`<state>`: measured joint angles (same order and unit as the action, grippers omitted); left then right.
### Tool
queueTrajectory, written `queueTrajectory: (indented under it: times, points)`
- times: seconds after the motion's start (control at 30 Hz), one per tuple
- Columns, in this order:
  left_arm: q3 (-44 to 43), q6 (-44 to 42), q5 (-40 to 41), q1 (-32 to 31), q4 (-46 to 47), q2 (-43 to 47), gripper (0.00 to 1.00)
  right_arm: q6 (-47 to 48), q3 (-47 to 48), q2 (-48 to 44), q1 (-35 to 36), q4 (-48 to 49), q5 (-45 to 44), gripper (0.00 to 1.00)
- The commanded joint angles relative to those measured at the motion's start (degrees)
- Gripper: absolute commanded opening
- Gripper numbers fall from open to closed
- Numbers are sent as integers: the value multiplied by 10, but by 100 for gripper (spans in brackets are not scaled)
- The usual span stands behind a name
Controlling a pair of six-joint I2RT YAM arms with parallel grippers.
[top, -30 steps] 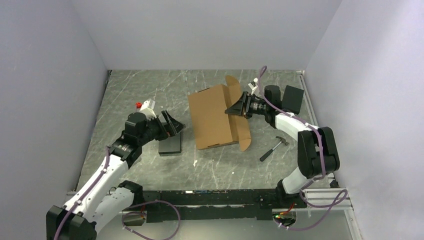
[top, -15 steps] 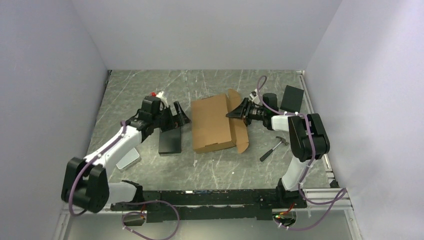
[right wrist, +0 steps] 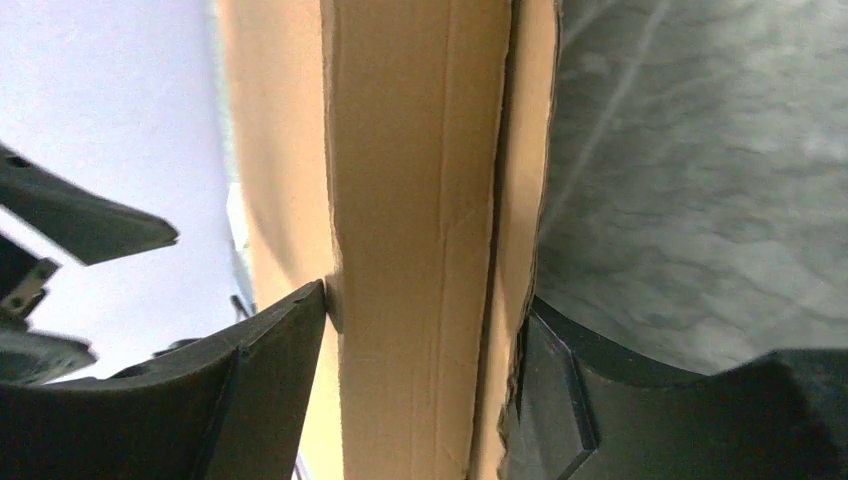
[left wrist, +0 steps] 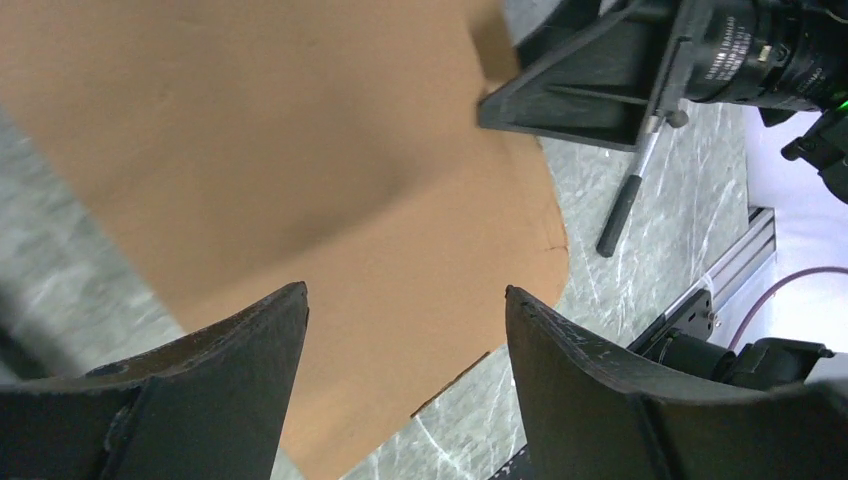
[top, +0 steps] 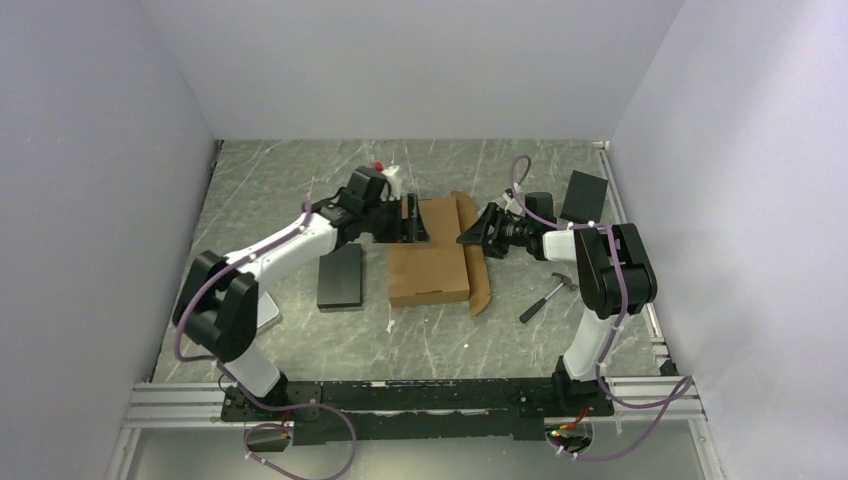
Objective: Fold the paper box
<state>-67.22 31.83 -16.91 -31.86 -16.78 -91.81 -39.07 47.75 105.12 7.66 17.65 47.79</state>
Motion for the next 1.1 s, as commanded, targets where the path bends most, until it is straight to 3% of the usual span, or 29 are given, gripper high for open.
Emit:
queueTrajectory:
  times: [0.0,0.27,0.4,0.6,0.77,0.9,0.93,1.0,1.07]
  points:
    - [-49,-27,-6,-26,-15,-60,76,80,19,0,2,-47,-56,70]
    - [-105,-36,-24,-31,-34,-152,74,185,36,-51,2,-127,-99,80]
    - [-128,-50,-18,-31,-57,-178,75,278,58,-92,-10,-194,-127,99]
    - [-134,-64,-16,-31,-75,-192,75,419,65,-180,-26,-264,-157,100]
    - [-131,-74,-19,-31,-73,-189,75,669,43,-306,-26,-301,-161,100]
    - [-129,-81,-20,-31,-76,-190,75,915,-76,-421,-26,-300,0,100]
    - [-128,-82,-21,-31,-79,-191,75,966,-92,-430,-26,-331,42,99]
    - [-126,-86,-23,-31,-80,-191,75,1178,-85,-416,-25,-489,101,97]
    - [-124,-87,-27,-30,-78,-191,75,1352,-80,-385,-23,-600,99,90]
